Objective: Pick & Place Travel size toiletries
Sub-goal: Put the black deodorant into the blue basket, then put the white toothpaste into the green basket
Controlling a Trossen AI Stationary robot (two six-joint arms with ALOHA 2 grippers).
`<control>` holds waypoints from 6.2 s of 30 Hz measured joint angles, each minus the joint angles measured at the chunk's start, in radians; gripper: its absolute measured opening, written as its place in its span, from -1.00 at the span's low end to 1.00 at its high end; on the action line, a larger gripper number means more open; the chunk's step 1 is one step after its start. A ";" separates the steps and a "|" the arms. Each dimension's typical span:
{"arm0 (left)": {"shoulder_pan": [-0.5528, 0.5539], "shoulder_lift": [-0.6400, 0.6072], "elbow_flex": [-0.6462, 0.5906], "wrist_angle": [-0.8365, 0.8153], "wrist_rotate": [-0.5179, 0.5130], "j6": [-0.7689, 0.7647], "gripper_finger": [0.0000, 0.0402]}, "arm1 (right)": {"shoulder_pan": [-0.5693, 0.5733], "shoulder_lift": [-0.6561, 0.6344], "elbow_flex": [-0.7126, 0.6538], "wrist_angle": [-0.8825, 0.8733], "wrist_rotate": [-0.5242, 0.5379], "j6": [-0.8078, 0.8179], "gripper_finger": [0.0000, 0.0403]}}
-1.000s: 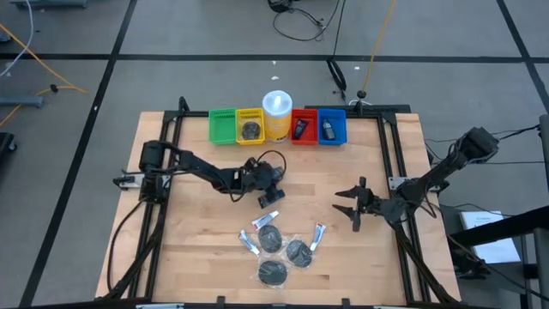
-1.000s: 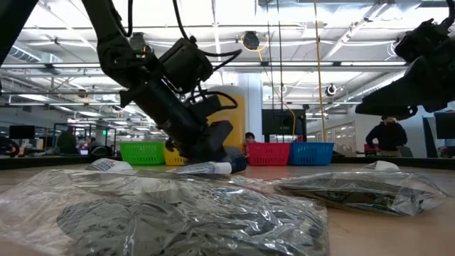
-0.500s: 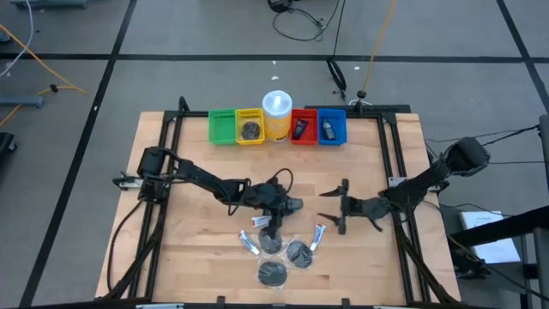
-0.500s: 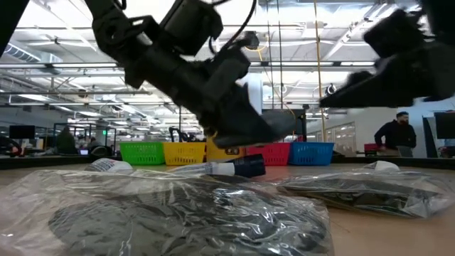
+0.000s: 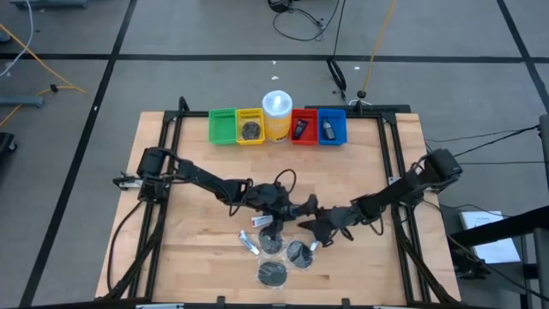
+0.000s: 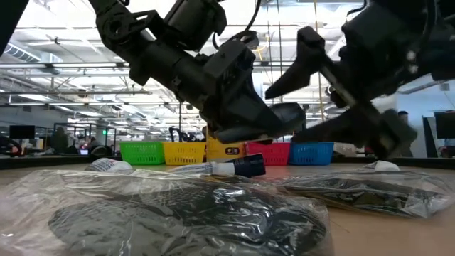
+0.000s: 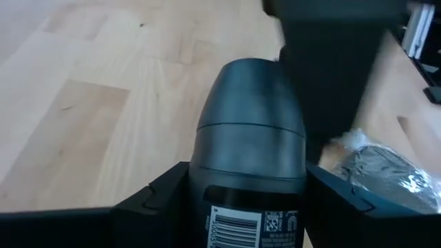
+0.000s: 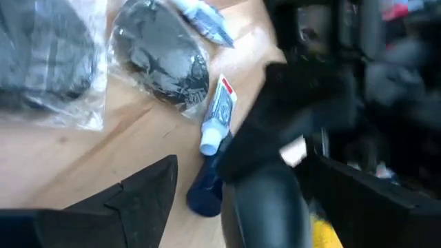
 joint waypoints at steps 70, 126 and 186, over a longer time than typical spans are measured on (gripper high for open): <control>-0.265 0.054 -0.005 0.106 -0.760 0.160 0.72 | -1.047 -0.335 0.052 -0.685 0.072 1.210 0.08; -0.277 -0.216 -0.003 -0.448 -0.616 -0.088 0.67 | 0.056 -0.227 -0.236 -0.134 0.282 1.301 0.17; -0.355 -0.343 -0.005 -1.111 -0.416 -0.402 -0.95 | 0.097 -0.054 -0.236 0.137 0.235 1.201 0.12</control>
